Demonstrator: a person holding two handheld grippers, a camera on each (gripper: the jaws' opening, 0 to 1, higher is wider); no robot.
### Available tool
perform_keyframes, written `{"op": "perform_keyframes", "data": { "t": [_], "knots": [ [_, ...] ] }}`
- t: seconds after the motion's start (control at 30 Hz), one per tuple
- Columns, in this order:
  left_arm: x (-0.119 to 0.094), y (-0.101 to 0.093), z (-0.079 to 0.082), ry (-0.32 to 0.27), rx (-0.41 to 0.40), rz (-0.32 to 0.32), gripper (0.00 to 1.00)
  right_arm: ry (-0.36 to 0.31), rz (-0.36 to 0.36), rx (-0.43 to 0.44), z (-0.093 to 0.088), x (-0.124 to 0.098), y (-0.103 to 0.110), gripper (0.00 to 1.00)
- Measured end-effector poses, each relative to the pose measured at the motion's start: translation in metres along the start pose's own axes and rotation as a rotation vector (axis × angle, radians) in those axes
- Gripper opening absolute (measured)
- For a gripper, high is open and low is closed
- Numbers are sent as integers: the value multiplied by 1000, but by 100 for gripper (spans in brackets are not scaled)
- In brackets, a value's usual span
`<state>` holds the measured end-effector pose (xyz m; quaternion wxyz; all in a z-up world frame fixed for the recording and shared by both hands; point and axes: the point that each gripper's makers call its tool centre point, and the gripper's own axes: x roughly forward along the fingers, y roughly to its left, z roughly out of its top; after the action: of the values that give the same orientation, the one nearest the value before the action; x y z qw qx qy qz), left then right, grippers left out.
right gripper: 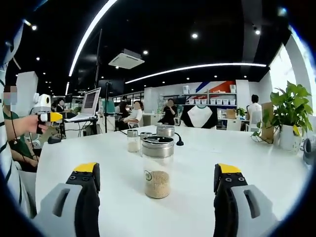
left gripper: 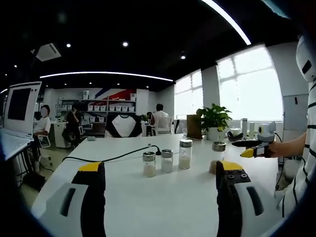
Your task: Rotate the seasoning bottle until the label or dispensing opening points toward the visible target arrow and the bottle remains upright within the marked orientation range
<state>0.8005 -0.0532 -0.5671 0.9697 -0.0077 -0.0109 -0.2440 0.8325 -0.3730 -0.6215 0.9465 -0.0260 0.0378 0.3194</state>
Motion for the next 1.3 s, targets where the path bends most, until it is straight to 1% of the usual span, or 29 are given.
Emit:
{"op": "perform_keyframes", "data": {
  "t": [0.27, 0.43, 0.5, 0.8, 0.9, 0.93, 0.97, 1.0, 1.03, 1.1, 1.2, 1.3],
  "knots": [
    [16, -5, 8, -12, 17, -40, 96, 4, 6, -6, -1, -1, 2, 96],
    [30, -9, 9, 15, 23, -72, 95, 4, 3, 9, -1, -1, 0, 94],
    [35, -11, 11, 17, 35, -83, 95, 8, 0, 8, -1, -1, 0, 93],
    [55, -16, 15, 15, 35, -128, 95, 9, 3, 13, 1, -1, 2, 91],
    [63, -19, 17, 16, 6, -164, 94, 27, -4, 24, -2, -1, 2, 88],
    [66, -20, 18, 15, 9, -175, 94, 52, -14, 26, -7, -2, 1, 87],
    [68, -21, 19, 19, 20, -183, 94, 56, -12, 25, -8, -2, 1, 85],
    [72, -23, 18, 29, 37, -198, 94, 51, -10, 25, -8, -2, 2, 84],
    [75, -24, 18, 34, 38, -205, 94, 52, -7, 29, -8, -3, 3, 84],
    [83, -27, 21, 29, 24, -232, 94, 57, -5, 34, -10, -3, 4, 83],
    [94, -32, 25, 22, 16, -263, 93, 53, 1, 34, -8, -5, 6, 79],
    [108, -40, 22, 42, 38, -301, 93, 49, 3, 37, -6, -6, 6, 79]
  ]
}}
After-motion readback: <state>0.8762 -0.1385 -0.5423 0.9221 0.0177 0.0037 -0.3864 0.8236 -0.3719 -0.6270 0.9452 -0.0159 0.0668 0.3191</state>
